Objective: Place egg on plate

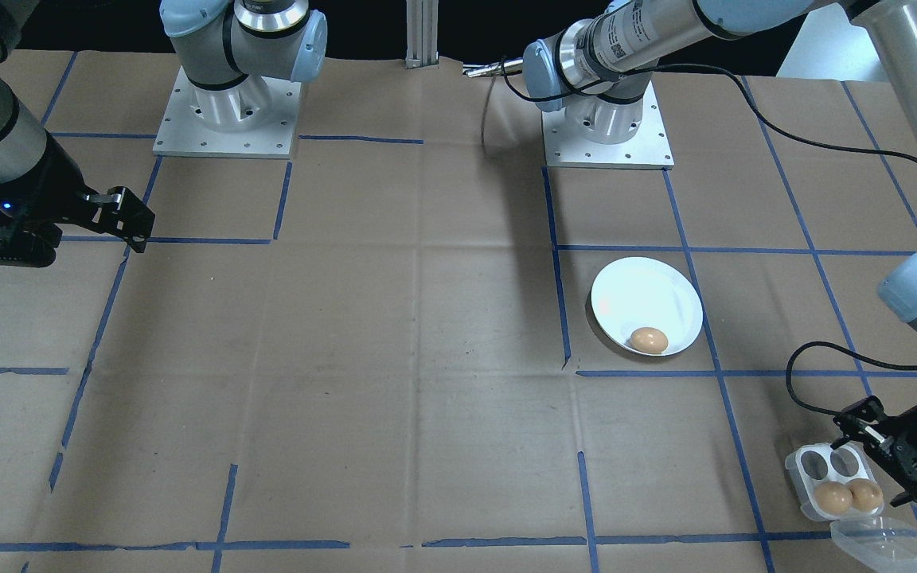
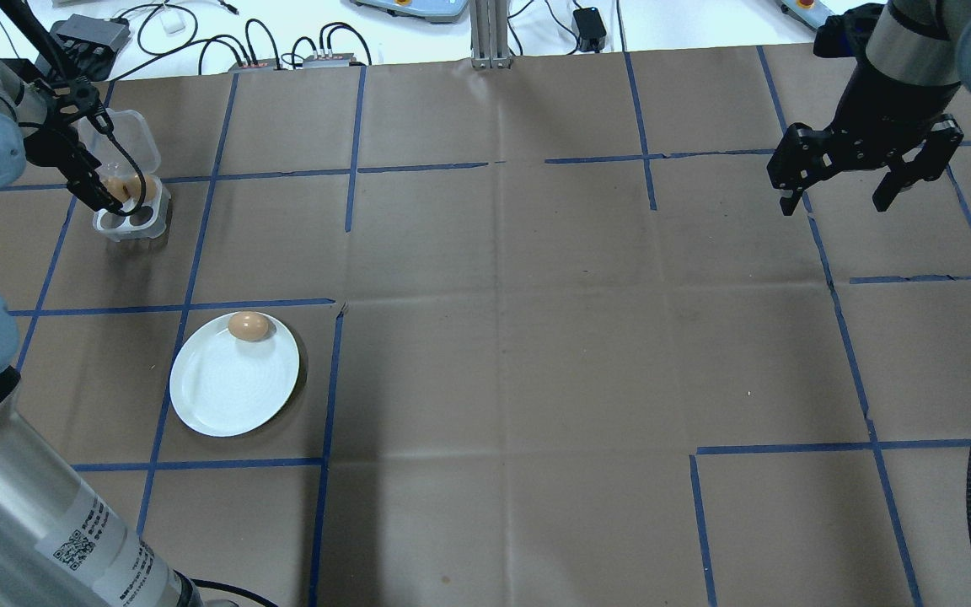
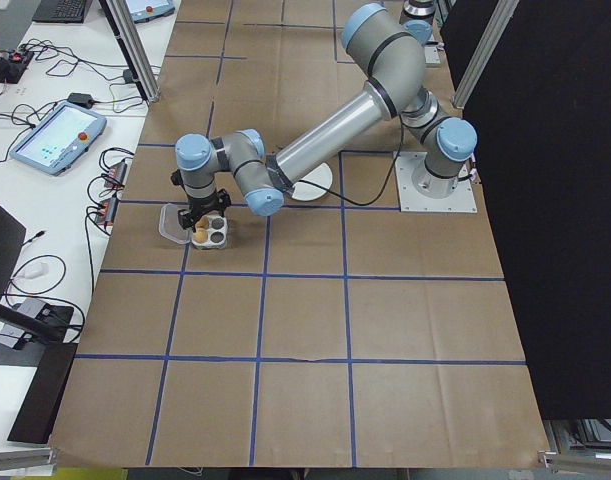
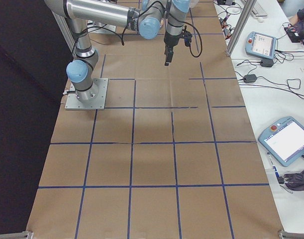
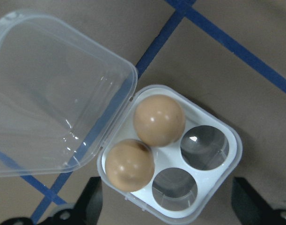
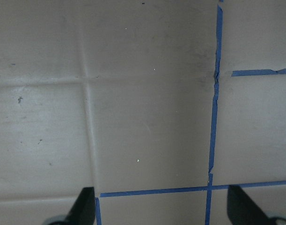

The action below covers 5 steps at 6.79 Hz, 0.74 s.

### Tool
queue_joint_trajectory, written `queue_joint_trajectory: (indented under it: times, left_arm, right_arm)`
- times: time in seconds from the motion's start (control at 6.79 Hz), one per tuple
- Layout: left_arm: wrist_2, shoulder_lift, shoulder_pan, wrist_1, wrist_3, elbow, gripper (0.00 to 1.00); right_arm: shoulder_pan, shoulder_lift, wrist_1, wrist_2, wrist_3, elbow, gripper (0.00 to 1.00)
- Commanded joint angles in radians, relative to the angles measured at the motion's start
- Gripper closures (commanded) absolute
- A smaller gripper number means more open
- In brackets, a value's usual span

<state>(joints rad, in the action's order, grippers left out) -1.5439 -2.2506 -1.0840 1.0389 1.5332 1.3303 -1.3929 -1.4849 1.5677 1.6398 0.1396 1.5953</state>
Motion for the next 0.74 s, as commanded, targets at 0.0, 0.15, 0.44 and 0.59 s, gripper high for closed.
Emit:
queue_joint_trajectory:
  times: [0.0,0.15,0.44,0.59]
  left_arm:
    - [0.001,-0.01,-0.001,0.003,0.12,0.004,0.07]
    - [-0.002,-0.017,0.001,0.001,0.128,-0.008,0.09]
    - [-0.004,-0.037,0.001,0.0,0.15,-0.032,0.09]
    - [-0.004,-0.044,0.003,0.001,0.151,-0.04,0.09]
  right_arm:
    - [0.0,0.0,0.0,0.0,0.0,0.0,0.0]
    - [0.0,0.0,0.0,0.0,0.0,0.0,0.0]
    - [0.0,0.0,0.0,0.0,0.0,0.0,0.0]
    - [0.0,0.0,0.0,0.0,0.0,0.0,0.0]
